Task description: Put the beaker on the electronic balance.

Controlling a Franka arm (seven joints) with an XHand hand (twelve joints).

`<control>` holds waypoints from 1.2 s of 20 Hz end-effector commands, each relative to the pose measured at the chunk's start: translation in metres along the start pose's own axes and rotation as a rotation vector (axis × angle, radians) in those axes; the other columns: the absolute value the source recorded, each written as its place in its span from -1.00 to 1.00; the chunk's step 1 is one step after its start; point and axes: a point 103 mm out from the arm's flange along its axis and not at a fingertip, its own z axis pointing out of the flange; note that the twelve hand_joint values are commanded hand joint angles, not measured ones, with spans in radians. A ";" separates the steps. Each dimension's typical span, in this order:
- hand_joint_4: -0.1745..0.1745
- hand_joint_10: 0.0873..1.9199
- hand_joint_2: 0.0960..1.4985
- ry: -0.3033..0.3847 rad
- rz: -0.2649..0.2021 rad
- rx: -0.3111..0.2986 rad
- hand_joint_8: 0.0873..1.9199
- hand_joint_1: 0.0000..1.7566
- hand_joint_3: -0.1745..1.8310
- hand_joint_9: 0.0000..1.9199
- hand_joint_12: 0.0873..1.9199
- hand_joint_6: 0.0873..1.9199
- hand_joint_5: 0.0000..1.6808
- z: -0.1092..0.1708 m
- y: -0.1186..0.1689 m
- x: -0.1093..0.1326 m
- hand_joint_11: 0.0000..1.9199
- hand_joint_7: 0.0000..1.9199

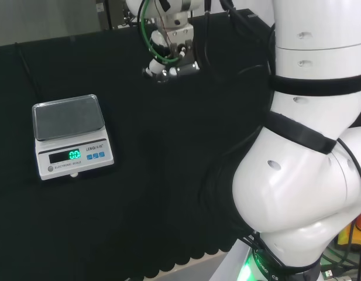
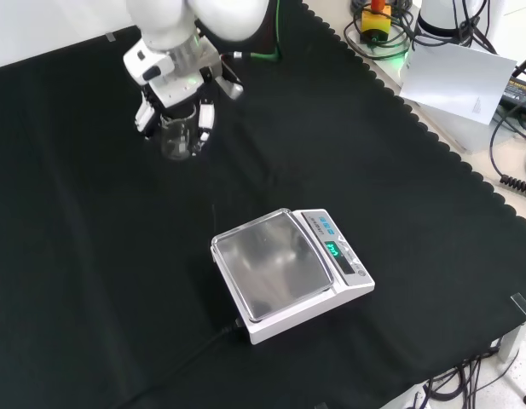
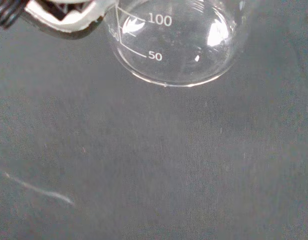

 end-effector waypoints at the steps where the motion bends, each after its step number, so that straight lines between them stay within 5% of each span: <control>1: -0.04 0.13 0.11 -0.013 -0.035 -0.026 0.49 0.35 -0.14 0.22 -0.24 0.40 -0.05 -0.017 -0.007 0.012 0.37 -0.08; 9: -0.06 0.13 0.08 0.002 -0.085 -0.022 0.49 0.36 -0.11 0.22 -0.23 0.39 -0.04 -0.016 -0.009 0.041 0.37 -0.07; 17: -0.07 0.13 0.07 0.030 -0.263 -0.014 0.49 0.36 -0.10 0.22 -0.23 0.39 -0.03 -0.005 -0.024 0.118 0.36 -0.07; 24: -0.07 0.13 0.07 0.010 -0.362 0.017 0.49 0.36 -0.10 0.22 -0.23 0.39 -0.03 0.008 -0.030 0.178 0.36 -0.06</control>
